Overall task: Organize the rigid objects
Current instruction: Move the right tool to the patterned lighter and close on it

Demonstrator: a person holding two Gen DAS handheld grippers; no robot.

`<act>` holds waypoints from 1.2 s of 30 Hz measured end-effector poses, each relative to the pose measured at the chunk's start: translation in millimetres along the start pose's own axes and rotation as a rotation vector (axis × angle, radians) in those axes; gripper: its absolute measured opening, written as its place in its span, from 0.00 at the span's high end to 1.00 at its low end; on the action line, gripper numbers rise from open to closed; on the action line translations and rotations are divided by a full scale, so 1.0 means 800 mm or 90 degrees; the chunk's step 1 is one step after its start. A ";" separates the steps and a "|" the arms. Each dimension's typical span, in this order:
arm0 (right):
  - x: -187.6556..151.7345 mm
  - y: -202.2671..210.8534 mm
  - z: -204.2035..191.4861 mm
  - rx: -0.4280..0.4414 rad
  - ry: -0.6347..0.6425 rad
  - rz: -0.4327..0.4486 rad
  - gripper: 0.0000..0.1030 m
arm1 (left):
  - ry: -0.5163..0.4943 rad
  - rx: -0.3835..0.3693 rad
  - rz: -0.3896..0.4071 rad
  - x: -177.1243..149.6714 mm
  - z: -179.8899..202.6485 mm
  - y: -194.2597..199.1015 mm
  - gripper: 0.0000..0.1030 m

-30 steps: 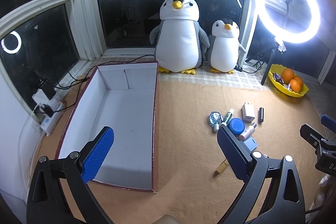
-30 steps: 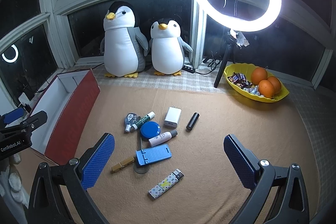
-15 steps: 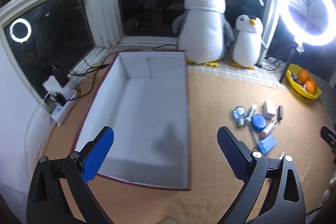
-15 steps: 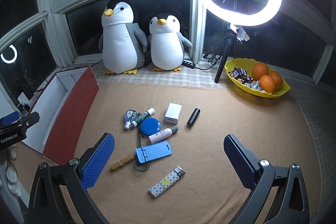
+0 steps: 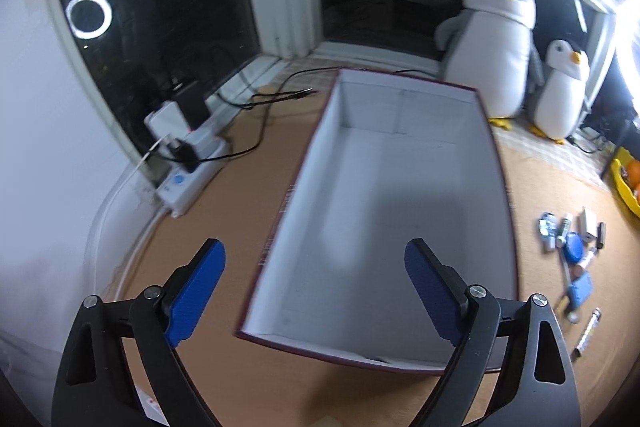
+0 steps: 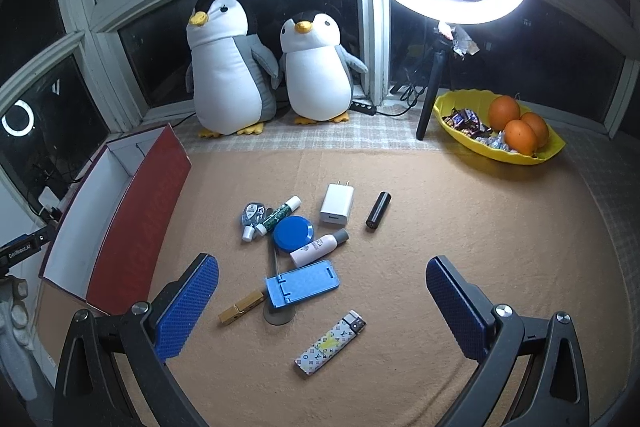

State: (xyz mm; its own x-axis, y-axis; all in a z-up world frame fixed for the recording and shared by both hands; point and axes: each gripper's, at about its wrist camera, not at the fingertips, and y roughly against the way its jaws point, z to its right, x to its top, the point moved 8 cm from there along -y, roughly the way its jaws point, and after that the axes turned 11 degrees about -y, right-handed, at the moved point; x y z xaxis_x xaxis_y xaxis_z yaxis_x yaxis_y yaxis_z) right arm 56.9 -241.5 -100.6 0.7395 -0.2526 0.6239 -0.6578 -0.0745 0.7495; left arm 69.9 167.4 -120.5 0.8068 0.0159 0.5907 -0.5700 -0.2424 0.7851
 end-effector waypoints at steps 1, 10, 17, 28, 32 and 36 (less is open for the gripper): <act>-0.001 -0.002 0.001 -0.001 -0.003 -0.003 0.01 | 0.003 0.004 -0.006 -0.002 -0.006 -0.006 0.17; -0.017 -0.019 0.037 -0.030 -0.017 -0.029 0.01 | 0.008 0.015 -0.050 -0.024 -0.022 -0.042 0.22; -0.050 -0.052 0.065 -0.038 -0.059 -0.098 0.01 | 0.003 0.009 -0.081 -0.039 -0.024 -0.063 0.35; -0.105 -0.104 0.054 -0.059 -0.053 -0.197 0.24 | -0.003 0.001 -0.098 -0.041 -0.025 -0.082 0.54; -0.113 -0.115 0.052 -0.072 -0.045 -0.216 0.39 | -0.007 -0.004 -0.101 -0.041 -0.022 -0.087 0.59; -0.122 -0.125 0.049 -0.079 -0.037 -0.233 0.48 | -0.008 -0.012 -0.105 -0.041 -0.018 -0.092 0.68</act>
State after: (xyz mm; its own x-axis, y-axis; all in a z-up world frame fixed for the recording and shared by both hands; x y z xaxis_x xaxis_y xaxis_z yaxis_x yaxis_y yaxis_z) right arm 45.0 -247.4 -245.4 0.9102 -0.2860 0.2994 -0.3272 -0.0536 0.9434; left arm 82.9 198.8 -195.0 0.8915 0.0423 0.4510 -0.4321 -0.2195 0.8747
